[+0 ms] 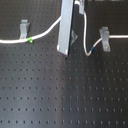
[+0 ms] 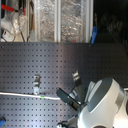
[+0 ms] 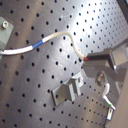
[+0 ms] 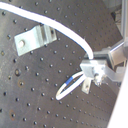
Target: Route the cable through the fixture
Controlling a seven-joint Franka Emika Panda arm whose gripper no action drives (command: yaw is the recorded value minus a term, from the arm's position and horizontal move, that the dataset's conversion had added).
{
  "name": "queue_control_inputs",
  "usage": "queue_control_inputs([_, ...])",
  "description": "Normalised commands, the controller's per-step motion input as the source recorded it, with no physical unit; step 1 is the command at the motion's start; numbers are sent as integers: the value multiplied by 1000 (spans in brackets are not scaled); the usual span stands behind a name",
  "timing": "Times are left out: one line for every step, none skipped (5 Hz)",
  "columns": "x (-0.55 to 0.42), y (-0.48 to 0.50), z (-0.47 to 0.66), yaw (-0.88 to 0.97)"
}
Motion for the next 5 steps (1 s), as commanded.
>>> queue_control_inputs([-177,-197,444,0])
queue_control_inputs([-221,-344,483,0])
queue_control_inputs([-21,-54,30,0])
queue_control_inputs([-430,-99,181,414])
queue_control_inputs([-335,164,166,700])
